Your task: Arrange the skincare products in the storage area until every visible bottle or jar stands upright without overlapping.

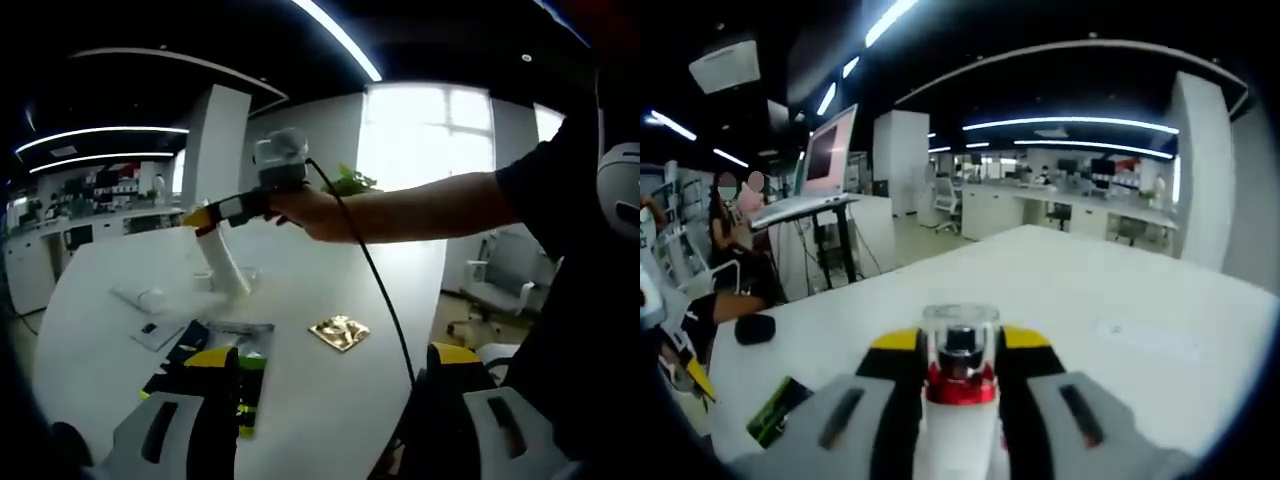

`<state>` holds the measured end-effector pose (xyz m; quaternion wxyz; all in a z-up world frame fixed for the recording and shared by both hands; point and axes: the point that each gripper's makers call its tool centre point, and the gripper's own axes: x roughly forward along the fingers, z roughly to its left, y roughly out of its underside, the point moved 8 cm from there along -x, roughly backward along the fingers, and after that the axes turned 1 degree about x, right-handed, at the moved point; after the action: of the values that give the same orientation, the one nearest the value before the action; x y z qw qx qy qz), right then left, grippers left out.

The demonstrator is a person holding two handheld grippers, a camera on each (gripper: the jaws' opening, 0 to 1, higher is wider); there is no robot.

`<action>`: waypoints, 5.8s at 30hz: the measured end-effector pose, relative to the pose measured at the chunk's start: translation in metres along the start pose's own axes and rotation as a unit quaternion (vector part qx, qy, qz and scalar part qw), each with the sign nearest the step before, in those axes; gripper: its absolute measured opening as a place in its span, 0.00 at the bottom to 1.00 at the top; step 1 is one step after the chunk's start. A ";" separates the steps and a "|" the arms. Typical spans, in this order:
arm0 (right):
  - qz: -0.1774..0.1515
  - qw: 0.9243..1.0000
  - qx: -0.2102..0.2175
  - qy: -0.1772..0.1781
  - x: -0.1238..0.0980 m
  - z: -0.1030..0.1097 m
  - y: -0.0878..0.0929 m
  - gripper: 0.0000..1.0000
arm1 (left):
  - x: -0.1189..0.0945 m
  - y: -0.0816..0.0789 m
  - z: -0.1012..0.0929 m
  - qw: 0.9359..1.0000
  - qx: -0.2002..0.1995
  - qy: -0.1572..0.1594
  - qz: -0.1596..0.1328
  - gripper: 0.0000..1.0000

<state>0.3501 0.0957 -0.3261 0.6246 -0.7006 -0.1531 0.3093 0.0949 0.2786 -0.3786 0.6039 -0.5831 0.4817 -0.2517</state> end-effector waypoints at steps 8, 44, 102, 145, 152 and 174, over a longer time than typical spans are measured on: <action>-0.025 1.000 -0.009 0.002 -0.016 0.005 0.003 0.26 | 0.003 -0.001 -0.003 1.000 0.002 0.002 0.001 0.78; -0.128 0.991 -0.039 0.013 -0.067 0.023 0.019 0.28 | 0.015 -0.004 -0.014 1.000 0.013 0.014 0.023 0.77; -0.129 0.989 0.005 0.071 -0.060 0.005 0.015 0.27 | 0.012 -0.001 -0.011 1.000 0.013 0.020 0.018 0.75; -0.146 0.980 0.007 0.135 -0.152 -0.041 0.002 0.26 | 0.005 -0.011 0.007 0.999 0.011 -0.029 -0.034 0.99; -0.149 0.973 0.017 0.177 -0.186 -0.070 0.001 0.26 | 0.001 -0.012 0.010 0.999 0.011 -0.034 -0.040 0.99; -0.157 0.942 0.060 0.292 -0.259 -0.150 0.018 0.26 | 0.008 -0.011 0.015 1.000 0.008 -0.024 -0.018 0.98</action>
<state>0.2436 -0.1802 -0.2768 0.7233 -0.6885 -0.0537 -0.0024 0.1137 0.2767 -0.3726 0.6152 -0.5929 0.4543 -0.2522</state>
